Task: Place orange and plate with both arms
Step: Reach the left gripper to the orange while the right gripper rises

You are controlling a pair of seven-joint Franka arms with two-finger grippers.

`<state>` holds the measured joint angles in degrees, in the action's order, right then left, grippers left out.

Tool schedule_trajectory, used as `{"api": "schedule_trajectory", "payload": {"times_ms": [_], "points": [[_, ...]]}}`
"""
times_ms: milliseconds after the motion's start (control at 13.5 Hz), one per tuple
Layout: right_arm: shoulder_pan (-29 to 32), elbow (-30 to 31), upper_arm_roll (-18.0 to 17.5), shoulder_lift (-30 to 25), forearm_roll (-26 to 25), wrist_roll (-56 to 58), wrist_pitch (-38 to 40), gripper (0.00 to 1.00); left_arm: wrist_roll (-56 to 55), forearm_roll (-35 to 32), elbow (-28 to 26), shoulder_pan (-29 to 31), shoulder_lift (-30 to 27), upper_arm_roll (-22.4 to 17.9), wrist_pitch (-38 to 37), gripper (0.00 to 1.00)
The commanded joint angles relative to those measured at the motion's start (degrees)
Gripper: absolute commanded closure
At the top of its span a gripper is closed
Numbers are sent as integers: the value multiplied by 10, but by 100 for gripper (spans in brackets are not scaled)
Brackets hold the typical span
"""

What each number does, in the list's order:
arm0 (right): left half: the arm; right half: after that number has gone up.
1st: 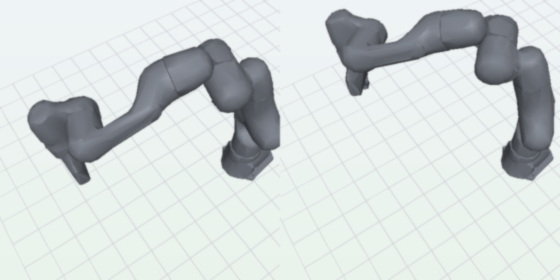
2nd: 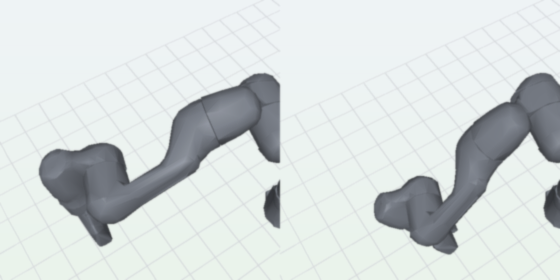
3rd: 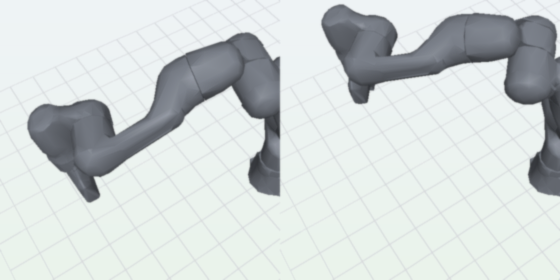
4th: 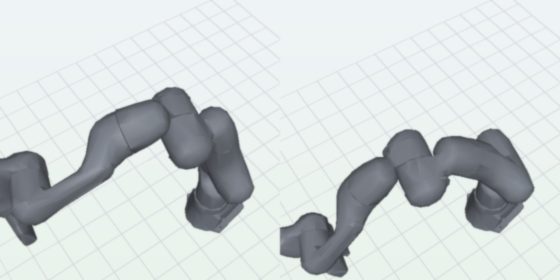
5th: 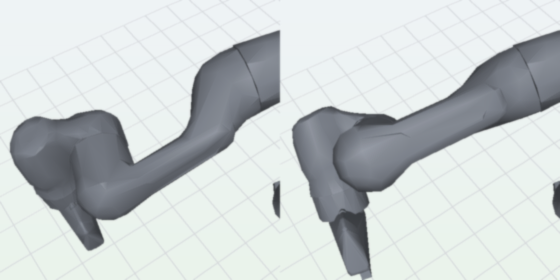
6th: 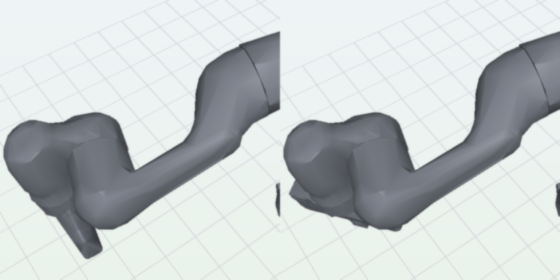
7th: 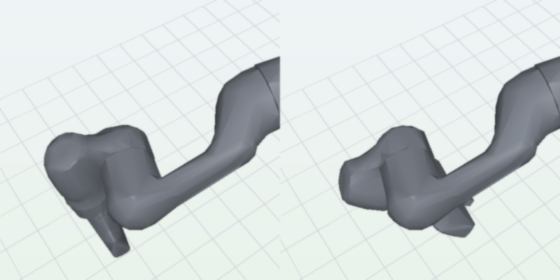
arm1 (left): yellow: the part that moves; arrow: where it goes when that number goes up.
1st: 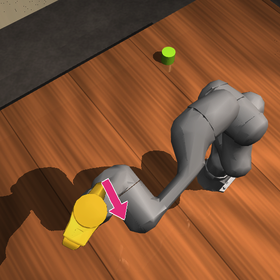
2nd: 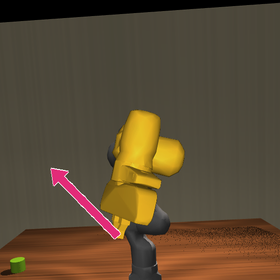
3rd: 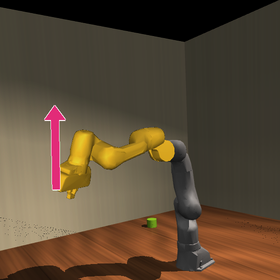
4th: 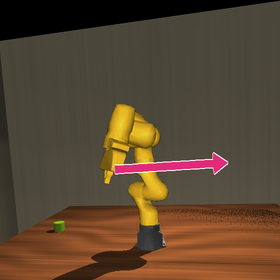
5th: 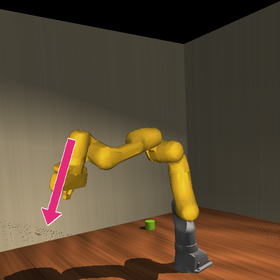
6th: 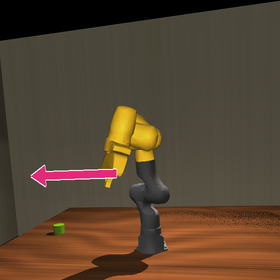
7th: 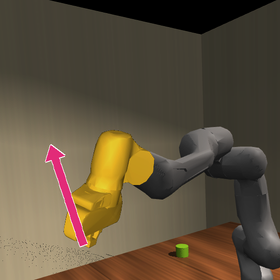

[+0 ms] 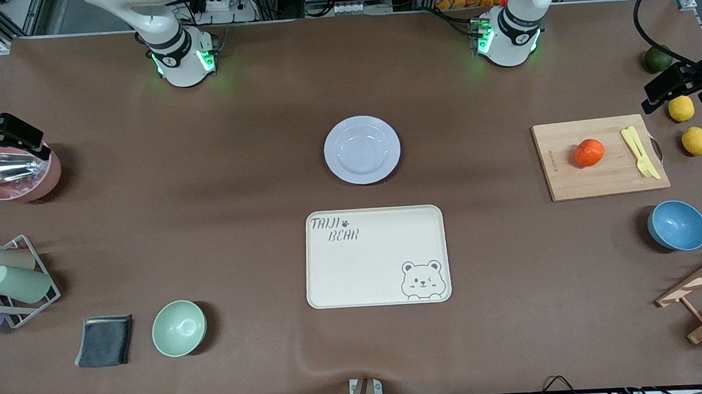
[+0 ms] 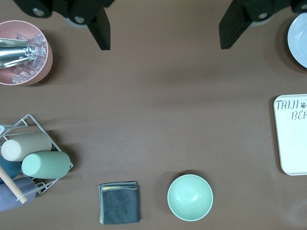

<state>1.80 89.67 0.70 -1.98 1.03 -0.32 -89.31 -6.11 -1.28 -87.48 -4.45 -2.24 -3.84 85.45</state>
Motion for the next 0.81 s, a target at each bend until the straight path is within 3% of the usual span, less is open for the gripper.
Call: {"api": "schedule_trajectory", "payload": {"times_ms": [0,518,739], "points": [[10,12,-6,-14,8,-7,-3,0,-2,-2,6,-2,-1,1,-11,0],[9,11,-6,-12,5,-7,-1,0,-7,-15,-22,3,19,2,2,0],[9,12,-7,-11,9,-7,1,0,3,-15,-93,10,11,1,49,0]]}}
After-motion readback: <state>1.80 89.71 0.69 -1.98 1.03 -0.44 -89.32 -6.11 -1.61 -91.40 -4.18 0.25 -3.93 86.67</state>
